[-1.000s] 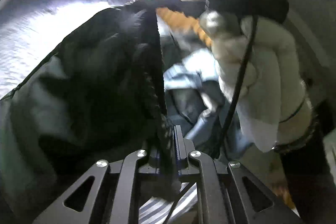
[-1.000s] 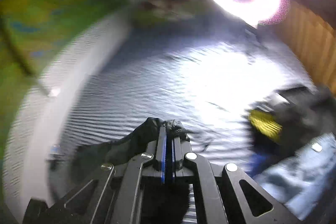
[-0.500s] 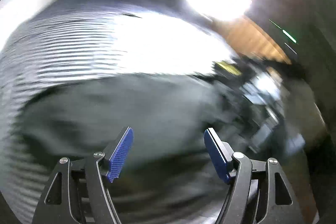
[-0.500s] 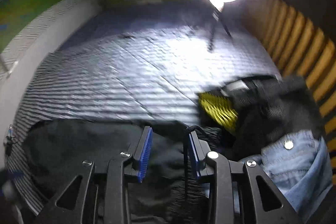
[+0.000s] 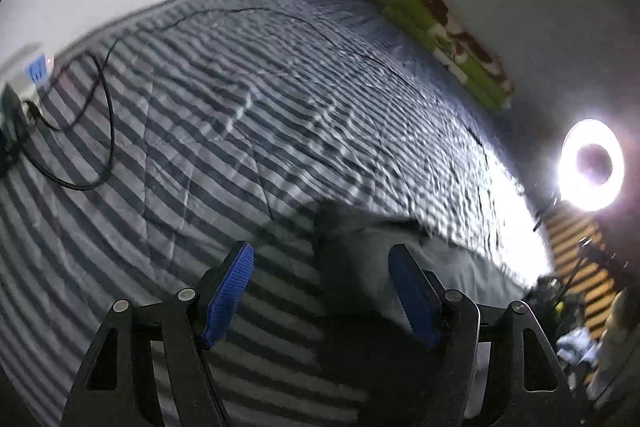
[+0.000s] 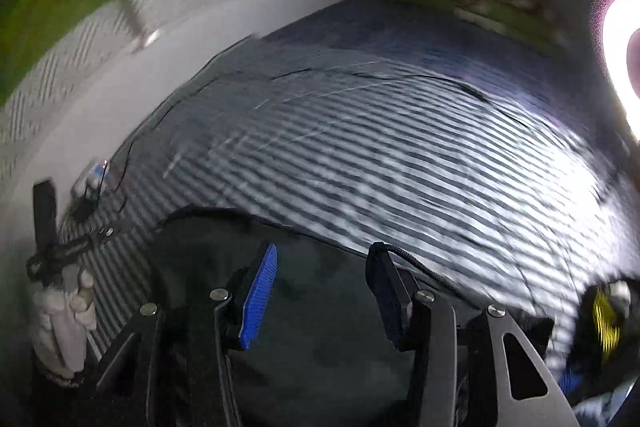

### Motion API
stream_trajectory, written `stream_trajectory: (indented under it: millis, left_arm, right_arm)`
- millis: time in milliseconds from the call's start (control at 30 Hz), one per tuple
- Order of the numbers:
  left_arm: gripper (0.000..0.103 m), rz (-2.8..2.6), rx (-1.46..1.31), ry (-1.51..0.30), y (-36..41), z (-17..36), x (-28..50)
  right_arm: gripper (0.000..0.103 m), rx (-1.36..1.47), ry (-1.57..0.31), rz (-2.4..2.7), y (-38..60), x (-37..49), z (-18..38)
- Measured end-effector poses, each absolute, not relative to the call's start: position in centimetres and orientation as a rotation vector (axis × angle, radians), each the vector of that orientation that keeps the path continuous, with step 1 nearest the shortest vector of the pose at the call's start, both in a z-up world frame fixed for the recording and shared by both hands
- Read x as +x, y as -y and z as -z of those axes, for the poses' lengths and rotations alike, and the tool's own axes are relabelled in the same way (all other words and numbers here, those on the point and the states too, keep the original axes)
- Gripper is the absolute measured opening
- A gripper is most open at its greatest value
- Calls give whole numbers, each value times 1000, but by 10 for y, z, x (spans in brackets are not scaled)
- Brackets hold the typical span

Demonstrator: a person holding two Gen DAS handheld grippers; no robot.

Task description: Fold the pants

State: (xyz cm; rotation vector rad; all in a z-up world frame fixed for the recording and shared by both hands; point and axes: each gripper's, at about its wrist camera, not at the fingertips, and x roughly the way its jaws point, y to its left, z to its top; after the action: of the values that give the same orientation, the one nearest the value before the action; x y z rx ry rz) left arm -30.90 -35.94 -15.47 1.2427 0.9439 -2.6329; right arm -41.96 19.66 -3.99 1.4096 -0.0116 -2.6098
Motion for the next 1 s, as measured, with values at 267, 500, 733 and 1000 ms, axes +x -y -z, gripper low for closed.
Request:
stream_trajectory:
  millis: [267,500,733,1000]
  left_arm:
    - [73,2657,1295,-979,357,175,-335]
    - [74,2674,1290,-1021,353,169,-337]
    - [74,2674,1284,-1063,336,162,-339]
    - [74,2581,1225,-1017,364,164,-322]
  right_arm:
    - [44,1595,-177,2452,-152,-437,61]
    - [44,1816,-348,2606,-262,-360,1]
    - [46,1719,-116,2846,-323,-303,-61]
    - [55,1517,12,2573,-195,-407,25]
